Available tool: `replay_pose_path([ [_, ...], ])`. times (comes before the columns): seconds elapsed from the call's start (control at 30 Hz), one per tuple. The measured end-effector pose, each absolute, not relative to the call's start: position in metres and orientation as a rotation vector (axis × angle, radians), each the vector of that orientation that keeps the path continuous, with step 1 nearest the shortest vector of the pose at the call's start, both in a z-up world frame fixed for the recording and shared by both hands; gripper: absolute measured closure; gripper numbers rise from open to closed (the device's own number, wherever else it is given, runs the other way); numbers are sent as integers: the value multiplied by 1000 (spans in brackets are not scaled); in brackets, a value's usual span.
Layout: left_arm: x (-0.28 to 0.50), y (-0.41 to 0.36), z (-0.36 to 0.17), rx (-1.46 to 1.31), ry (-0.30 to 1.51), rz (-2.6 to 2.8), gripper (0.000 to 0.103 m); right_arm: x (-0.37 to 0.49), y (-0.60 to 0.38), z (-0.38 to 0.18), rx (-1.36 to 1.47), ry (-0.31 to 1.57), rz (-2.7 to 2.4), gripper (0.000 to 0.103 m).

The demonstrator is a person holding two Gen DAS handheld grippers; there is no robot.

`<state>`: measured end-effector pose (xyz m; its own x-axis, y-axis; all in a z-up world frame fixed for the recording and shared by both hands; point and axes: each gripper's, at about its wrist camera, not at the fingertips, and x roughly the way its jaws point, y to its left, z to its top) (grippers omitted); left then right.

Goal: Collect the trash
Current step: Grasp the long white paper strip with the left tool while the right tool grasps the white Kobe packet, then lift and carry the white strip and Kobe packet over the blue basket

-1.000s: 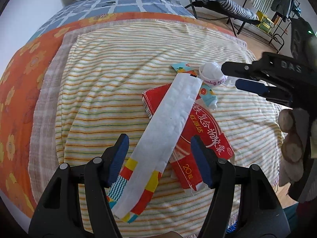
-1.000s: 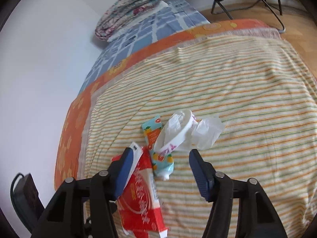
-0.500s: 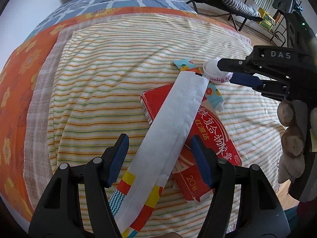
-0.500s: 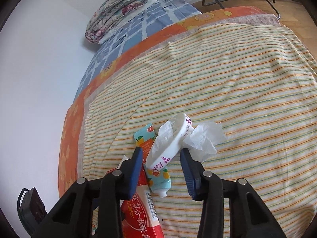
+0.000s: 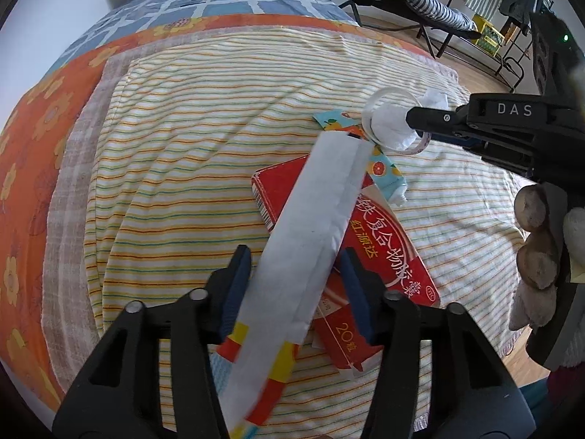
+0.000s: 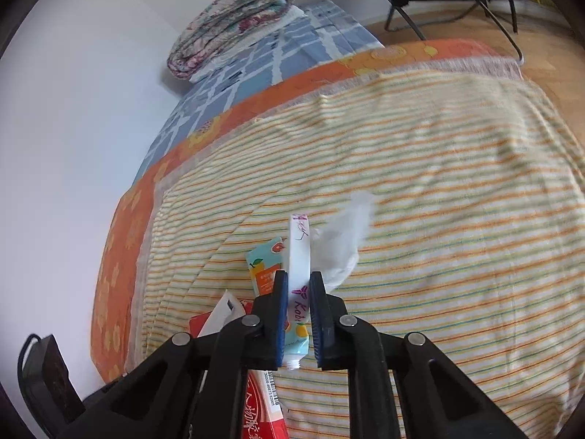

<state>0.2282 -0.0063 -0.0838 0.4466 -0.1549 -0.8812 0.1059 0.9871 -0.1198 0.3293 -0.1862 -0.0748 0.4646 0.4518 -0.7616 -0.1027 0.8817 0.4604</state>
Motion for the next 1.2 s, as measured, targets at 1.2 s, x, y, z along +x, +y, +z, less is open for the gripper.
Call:
replay_pose_path([
  [1.2,191,13,-44,-97,1020,-132,83,261,-175,-8,119,889,444,93],
])
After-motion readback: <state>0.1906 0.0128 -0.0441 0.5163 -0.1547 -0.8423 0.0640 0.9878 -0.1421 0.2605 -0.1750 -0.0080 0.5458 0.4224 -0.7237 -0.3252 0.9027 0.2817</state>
